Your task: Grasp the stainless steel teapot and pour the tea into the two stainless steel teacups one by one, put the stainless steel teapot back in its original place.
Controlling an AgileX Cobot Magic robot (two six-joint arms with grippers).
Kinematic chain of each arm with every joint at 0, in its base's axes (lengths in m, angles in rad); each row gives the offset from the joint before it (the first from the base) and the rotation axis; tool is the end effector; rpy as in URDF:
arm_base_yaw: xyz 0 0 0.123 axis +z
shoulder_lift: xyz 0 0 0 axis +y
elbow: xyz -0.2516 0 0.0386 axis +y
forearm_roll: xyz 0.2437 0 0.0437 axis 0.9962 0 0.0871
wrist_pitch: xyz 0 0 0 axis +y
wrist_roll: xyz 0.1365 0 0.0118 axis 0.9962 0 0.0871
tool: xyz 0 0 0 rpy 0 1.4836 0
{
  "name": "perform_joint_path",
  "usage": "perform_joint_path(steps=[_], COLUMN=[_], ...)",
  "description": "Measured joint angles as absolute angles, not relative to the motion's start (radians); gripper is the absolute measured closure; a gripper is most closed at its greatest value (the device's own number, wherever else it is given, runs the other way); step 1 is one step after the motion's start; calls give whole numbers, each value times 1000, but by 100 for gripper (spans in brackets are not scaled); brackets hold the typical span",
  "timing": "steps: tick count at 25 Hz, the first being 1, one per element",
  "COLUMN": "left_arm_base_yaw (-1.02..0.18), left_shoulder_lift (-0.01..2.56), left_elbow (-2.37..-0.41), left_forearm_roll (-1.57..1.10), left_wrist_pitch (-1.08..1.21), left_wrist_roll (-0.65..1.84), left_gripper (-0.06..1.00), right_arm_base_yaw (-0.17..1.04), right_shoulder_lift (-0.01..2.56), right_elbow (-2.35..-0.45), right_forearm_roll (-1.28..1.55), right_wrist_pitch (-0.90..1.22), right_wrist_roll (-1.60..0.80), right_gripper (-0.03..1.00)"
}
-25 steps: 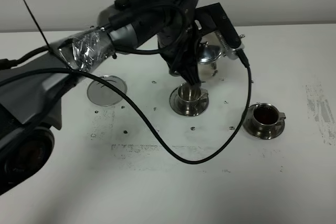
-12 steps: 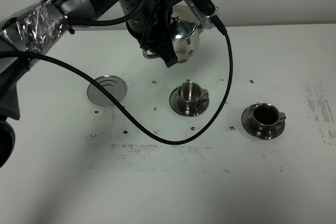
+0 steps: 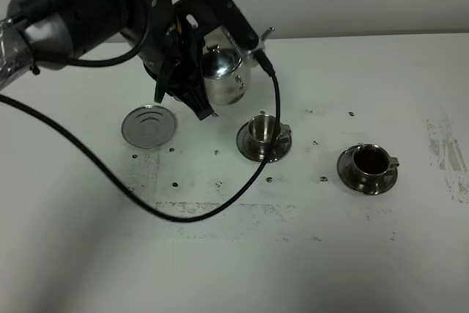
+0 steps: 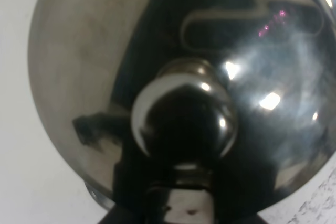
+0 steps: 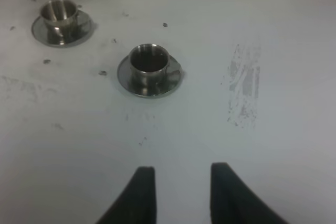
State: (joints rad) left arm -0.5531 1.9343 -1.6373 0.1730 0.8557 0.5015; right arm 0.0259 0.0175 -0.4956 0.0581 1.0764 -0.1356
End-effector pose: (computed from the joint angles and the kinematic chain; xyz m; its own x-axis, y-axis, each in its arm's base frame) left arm 0.3820 -0.2149 0.1965 -0.3359 0.8803 -0.3351 0.8091 0.4518 0.3757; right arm 0.0645 0.0087 0.2500 -0.4779 -0.1201 -0.8702 -0.1227 0.9900 -0.0692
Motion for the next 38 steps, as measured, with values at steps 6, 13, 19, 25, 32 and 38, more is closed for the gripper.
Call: perform_joint_path(steps=[6, 13, 19, 25, 32, 38], left_arm_base_yaw=[-552, -518, -465, -454, -453, -453], left_shoulder_lift=[1885, 1885, 1906, 1956, 2012, 2018], left_elbow=[-1482, -1476, -1476, -1476, -1476, -1476], left_forearm_roll=[187, 222, 252, 274, 337, 365], left_wrist_pitch=[797, 793, 770, 710, 671, 598], left_wrist_roll=[825, 914, 956, 965, 968, 987], left_gripper=[77, 77, 77, 77, 77, 77], right_arm_base_yaw=[26, 26, 26, 26, 26, 26], right_shoulder_lift=[17, 17, 17, 17, 17, 17], right_elbow=[-496, -496, -496, -496, -496, -496], right_forearm_roll=[58, 58, 58, 58, 59, 59], right_wrist_pitch=[1076, 1076, 1076, 1076, 1076, 1076], right_wrist_roll=[-136, -136, -136, -136, -136, -136], right_gripper=[73, 73, 73, 73, 73, 73])
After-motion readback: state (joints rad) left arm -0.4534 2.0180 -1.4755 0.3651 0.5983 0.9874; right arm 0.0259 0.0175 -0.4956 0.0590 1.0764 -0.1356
